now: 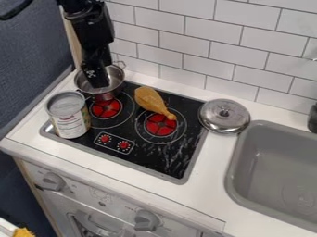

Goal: Put the drumstick between the stove and the sink

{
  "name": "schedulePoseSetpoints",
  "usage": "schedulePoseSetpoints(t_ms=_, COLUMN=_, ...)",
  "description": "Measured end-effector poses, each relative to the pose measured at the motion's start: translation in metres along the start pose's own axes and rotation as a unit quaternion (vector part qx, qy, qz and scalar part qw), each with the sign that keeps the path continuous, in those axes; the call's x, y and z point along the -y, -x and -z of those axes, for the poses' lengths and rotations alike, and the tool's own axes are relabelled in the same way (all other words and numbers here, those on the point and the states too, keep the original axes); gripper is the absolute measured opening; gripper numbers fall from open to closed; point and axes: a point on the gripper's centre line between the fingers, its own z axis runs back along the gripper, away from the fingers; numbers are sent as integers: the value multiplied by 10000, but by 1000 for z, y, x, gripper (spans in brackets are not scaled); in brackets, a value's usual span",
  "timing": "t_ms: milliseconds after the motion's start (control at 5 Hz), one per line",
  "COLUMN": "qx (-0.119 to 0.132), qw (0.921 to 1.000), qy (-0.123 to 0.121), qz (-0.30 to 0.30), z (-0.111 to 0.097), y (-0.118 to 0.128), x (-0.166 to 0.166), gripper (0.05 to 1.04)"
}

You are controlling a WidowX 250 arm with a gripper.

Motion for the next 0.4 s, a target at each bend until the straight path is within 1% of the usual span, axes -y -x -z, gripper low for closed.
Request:
schedulePoseSetpoints(t_ms=200, qx=-44, qw=9998, qy=182, qz=8, z=12, y=3, x=3, gripper=1001)
schedulePoseSetpoints(t_ms=400, qx=-210, qw=9978, qy=271, qz=567, z=18, y=-12, x=8, gripper=1001)
